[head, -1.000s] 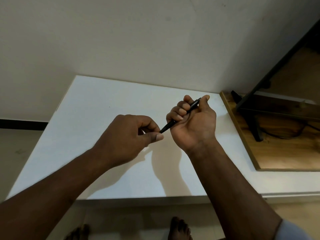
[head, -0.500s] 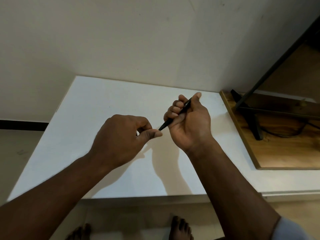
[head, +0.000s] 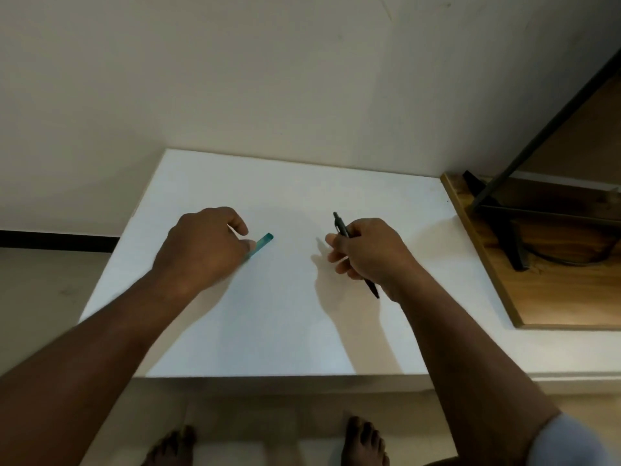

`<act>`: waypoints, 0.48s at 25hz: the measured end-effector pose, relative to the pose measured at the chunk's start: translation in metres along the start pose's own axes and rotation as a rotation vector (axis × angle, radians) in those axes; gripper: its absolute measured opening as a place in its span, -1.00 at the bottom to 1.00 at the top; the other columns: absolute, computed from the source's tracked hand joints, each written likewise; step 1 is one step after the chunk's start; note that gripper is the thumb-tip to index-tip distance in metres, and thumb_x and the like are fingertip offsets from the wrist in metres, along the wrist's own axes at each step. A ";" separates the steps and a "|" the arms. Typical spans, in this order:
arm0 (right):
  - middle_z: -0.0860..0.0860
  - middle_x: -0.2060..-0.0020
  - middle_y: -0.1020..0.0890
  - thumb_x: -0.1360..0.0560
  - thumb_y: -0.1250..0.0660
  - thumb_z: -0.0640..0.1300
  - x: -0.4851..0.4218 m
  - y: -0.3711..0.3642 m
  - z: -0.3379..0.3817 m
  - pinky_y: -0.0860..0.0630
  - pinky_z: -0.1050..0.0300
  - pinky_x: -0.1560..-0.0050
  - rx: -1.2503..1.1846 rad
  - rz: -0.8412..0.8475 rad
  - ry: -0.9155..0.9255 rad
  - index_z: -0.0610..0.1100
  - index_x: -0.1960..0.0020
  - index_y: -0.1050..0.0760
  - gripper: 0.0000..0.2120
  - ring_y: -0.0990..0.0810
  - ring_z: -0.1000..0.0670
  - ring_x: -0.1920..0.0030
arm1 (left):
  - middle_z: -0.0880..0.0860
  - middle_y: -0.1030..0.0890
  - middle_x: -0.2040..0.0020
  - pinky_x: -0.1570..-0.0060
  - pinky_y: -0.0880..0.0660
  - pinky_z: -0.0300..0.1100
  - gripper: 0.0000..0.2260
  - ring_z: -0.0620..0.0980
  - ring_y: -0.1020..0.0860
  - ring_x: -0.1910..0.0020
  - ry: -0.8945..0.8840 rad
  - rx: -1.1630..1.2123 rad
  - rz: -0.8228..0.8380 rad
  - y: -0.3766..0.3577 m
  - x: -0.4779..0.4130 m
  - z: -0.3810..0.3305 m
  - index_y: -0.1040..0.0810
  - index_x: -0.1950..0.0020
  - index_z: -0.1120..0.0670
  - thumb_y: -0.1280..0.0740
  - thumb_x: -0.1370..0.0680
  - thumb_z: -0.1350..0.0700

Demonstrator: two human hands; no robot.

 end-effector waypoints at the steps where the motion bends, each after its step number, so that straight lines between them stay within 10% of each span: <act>1: -0.19 0.09 -0.78 -0.63 -0.44 -0.05 -0.001 -0.003 -0.002 -0.71 0.05 0.20 0.099 -0.008 0.007 -0.21 -0.04 -0.64 -0.80 -0.77 -0.08 0.22 | -0.03 -0.71 -0.02 0.04 -0.52 -0.10 -0.78 0.07 -0.63 -0.02 0.027 -0.019 0.021 -0.005 -0.001 0.005 -0.63 -0.06 -0.10 -0.52 -0.47 -0.10; 5: -0.19 0.03 -0.75 -0.59 -0.41 -0.12 -0.004 -0.013 -0.004 -0.72 -0.18 -0.04 0.219 -0.029 0.050 -0.13 -0.08 -0.67 -0.88 -0.75 -0.22 0.00 | -0.03 -0.68 0.06 0.15 -0.45 -0.13 -0.70 0.04 -0.60 0.07 0.046 -0.073 0.001 -0.012 -0.002 0.010 -0.63 -0.02 -0.06 -0.54 -0.43 -0.19; 12: 0.05 0.08 -0.75 -0.50 -0.54 -0.07 -0.012 -0.005 -0.004 -0.59 0.14 0.14 0.222 -0.142 0.099 0.04 0.08 -0.62 -0.90 -0.70 0.02 0.02 | 0.06 -0.70 0.21 0.20 -0.54 -0.12 -0.69 0.13 -0.66 0.15 0.043 -0.153 0.024 -0.022 -0.003 -0.007 -0.67 0.18 0.05 -0.54 -0.42 -0.19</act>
Point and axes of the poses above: each hand's wrist, its own x-axis away from the middle knuckle, its own y-axis out of the back of the hand, z = x × y, the point moved 7 cm from there along -x, towards the middle knuckle
